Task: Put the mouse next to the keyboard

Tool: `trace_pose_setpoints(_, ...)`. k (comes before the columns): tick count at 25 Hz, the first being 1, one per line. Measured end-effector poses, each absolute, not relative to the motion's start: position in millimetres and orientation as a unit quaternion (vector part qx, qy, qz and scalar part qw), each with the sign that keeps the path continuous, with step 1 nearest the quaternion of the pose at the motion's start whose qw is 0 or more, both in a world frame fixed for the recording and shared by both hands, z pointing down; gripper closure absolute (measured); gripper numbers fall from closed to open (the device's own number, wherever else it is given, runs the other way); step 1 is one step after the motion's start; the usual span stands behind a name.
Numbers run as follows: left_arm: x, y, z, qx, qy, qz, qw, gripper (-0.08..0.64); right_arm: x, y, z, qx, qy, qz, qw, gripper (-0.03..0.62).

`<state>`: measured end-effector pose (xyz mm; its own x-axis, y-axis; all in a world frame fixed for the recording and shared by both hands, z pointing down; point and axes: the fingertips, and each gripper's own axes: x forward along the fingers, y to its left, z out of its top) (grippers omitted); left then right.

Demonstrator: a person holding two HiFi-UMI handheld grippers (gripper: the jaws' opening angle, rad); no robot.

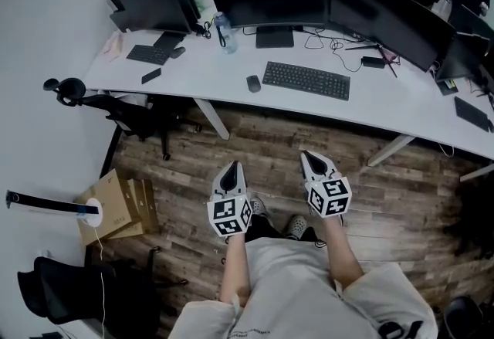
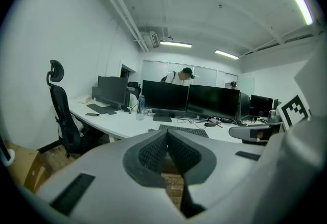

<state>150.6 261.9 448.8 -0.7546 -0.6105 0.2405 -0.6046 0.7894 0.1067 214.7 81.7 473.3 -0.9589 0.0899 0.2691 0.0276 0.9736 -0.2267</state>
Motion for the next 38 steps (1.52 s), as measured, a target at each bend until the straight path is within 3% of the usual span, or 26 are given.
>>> trace_pose_setpoints(3, 150, 267, 440, 0.310, -0.945, -0.013, 0.103, 0.535, 214, 80, 470, -0.032, -0.985, 0.116, 0.125, 0.561)
trace_pose_setpoints(4, 150, 268, 438, 0.309, -0.946, -0.015, 0.096, 0.534, 213, 81, 469, -0.038, -0.984, 0.125, 0.118, 0.483)
trace_pose_setpoints(5, 149, 268, 436, 0.309, -0.946, -0.018, 0.094, 0.531, 212, 81, 468, -0.041, -0.984, 0.133, 0.111, 0.445)
trace_pose_setpoints(7, 148, 271, 436, 0.309, -0.946, -0.022, 0.094, 0.470, 212, 80, 469, -0.038, -0.984, 0.140, 0.104, 0.441)
trace_pose_setpoints(9, 146, 276, 435, 0.303, -0.948, -0.022, 0.095, 0.414, 211, 81, 471, -0.041, -0.983, 0.139, 0.108, 0.395)
trace_pose_setpoints(27, 93, 270, 457, 0.294, -0.949, -0.027, 0.114, 0.414, 170, 73, 503, -0.049, -0.978, 0.124, 0.162, 0.359)
trace_pose_setpoints(38, -44, 236, 476, 0.325, -0.933, -0.036, 0.151, 0.415, 51, 48, 514, -0.018, -0.974, 0.126, 0.190, 0.357)
